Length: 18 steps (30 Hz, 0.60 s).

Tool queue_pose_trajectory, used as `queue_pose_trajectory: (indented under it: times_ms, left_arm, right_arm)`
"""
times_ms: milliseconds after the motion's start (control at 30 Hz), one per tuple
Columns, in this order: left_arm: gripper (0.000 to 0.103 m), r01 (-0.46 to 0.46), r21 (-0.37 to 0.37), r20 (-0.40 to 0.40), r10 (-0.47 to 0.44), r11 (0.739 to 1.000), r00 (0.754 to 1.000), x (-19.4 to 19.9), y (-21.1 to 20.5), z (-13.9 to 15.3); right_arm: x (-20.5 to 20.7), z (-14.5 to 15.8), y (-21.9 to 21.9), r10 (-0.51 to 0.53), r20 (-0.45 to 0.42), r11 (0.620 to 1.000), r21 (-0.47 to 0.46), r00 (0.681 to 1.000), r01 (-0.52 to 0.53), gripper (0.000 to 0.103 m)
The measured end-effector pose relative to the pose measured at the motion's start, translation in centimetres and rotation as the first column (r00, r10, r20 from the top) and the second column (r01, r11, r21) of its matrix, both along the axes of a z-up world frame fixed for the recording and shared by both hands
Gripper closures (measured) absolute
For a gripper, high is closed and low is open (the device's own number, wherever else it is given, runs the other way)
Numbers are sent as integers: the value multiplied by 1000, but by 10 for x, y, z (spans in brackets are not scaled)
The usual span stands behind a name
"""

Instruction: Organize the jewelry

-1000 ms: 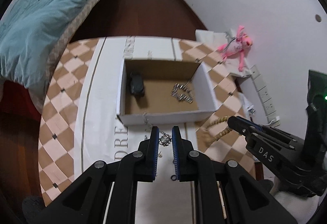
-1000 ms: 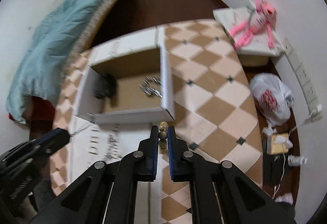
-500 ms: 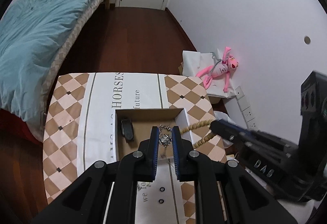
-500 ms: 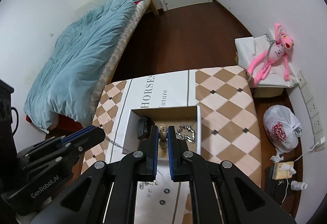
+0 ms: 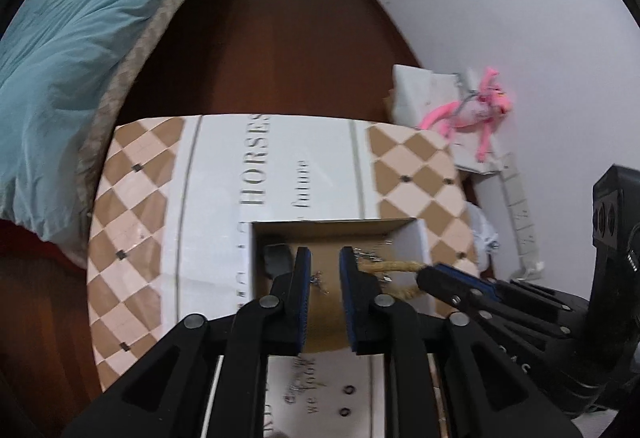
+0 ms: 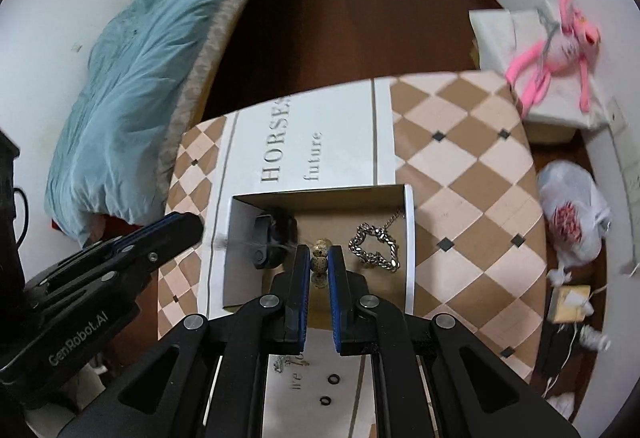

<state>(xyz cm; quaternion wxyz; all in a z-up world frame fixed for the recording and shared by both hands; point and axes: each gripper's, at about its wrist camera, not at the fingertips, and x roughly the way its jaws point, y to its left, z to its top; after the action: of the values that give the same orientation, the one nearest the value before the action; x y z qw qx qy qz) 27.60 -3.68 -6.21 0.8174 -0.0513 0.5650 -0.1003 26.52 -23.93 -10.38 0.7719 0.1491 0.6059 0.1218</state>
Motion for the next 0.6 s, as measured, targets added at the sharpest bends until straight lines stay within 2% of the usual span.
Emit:
queue_pose_trajectory:
  times_ms: [33,67,100,133,167,200,267,333,400,433,500,600]
  left_arm:
    - [71,-6,14,5,6,1000,1000,1,3,-1]
    - [56,-18,38,22,17,999,1000,0,6,-1]
    - [46,-26,60,34,24,998,999,0,8,0]
    - [33,-38,92,55,33,995,998,-2,11,1]
    - [30,-45,106,69,37,993,997,-3,12,1]
    - [30,-52,125,81,42,991,996,-5,14,0]
    - [21,-71,161,90,57,984,994,-9,17,-4]
    - [9,-87,186,95,70,979,993,-14,20,-10]
    - [4,-94,207,97,75,974,992,-21,22,-17]
    - [3,-96,209,100,76,973,992,-25,22,-20]
    - [3,-102,208,107,81,973,991,-34,22,-27]
    - [2,-108,211,121,83,972,989,-46,22,-31]
  right_arm:
    - [2,-5,1,6,-22,1000,5,1000,-6,93]
    - [2,-9,-1,2,-39,1000,13,999,-2,87]
    - [2,-12,-2,2,-42,1000,6,999,-2,75]
    - [1,-13,-2,0,-40,1000,-1,999,0,68]
    - [0,-14,-3,0,-38,1000,-9,999,-1,57]
    - [-2,-14,-5,-3,-37,1000,-15,999,2,49]
    - [-5,-13,-5,-4,-19,998,-64,1000,3,48]
    - [-11,-13,-3,-4,4,990,-141,1000,4,40]
    - [-18,-14,-3,-10,23,977,-213,1000,14,11]
    - [-20,-14,-3,-12,33,970,-242,999,19,6]
    - [-28,-17,-2,-17,52,950,-310,999,33,5]
    - [-37,-22,-7,-40,66,936,-345,997,60,5]
